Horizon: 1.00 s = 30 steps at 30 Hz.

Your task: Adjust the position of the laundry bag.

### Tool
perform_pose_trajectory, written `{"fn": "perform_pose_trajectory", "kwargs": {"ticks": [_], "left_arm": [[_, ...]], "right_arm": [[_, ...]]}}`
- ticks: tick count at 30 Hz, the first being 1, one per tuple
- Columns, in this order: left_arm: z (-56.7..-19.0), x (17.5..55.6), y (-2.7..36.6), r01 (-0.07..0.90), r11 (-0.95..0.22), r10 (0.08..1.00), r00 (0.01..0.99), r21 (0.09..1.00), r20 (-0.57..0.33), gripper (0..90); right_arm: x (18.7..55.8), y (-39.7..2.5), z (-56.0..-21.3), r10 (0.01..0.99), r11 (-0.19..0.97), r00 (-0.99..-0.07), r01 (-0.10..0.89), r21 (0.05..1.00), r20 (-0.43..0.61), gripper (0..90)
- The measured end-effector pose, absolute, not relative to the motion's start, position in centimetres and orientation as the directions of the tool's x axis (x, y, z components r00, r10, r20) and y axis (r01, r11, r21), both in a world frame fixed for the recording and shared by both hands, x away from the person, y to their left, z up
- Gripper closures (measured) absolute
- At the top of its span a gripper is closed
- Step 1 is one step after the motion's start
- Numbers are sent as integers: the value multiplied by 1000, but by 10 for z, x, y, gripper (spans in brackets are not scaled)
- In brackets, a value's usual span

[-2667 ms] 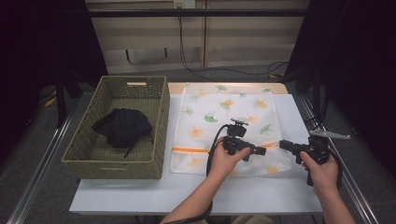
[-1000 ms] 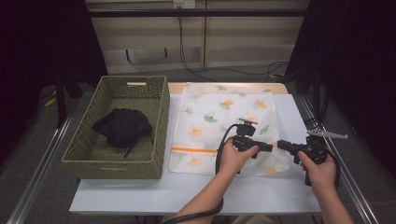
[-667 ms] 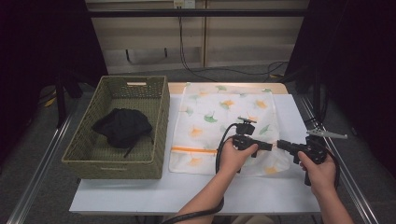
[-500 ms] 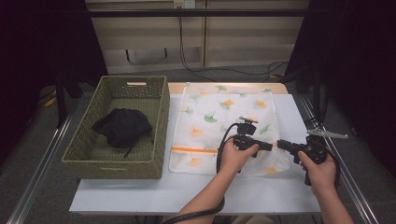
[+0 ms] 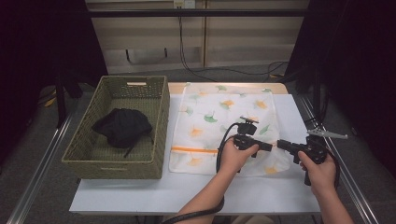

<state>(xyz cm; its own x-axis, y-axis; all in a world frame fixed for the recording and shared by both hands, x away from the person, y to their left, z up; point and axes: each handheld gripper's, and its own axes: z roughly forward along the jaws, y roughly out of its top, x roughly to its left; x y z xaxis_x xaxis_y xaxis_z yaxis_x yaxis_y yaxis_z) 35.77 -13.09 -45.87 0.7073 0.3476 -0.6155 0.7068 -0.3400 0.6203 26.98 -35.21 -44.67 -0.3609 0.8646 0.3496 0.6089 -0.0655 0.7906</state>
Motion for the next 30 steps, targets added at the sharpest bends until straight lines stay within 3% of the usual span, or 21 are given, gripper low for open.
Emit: {"fn": "perform_pose_trajectory", "kwargs": {"ticks": [10,22,30], "left_arm": [[-461,359,-133,708,-352,358,706,612,-611,778],[-463,357,-138,698,-366,337,716,615,-612,894],[-458,355,-137,701,-365,353,713,613,-606,900]], "right_arm": [[270,-352,-447,866,-58,-365,608,792,343,861],[269,-351,-446,858,-70,-367,611,789,360,862],[268,-352,-444,851,-78,-371,613,787,372,864]]}}
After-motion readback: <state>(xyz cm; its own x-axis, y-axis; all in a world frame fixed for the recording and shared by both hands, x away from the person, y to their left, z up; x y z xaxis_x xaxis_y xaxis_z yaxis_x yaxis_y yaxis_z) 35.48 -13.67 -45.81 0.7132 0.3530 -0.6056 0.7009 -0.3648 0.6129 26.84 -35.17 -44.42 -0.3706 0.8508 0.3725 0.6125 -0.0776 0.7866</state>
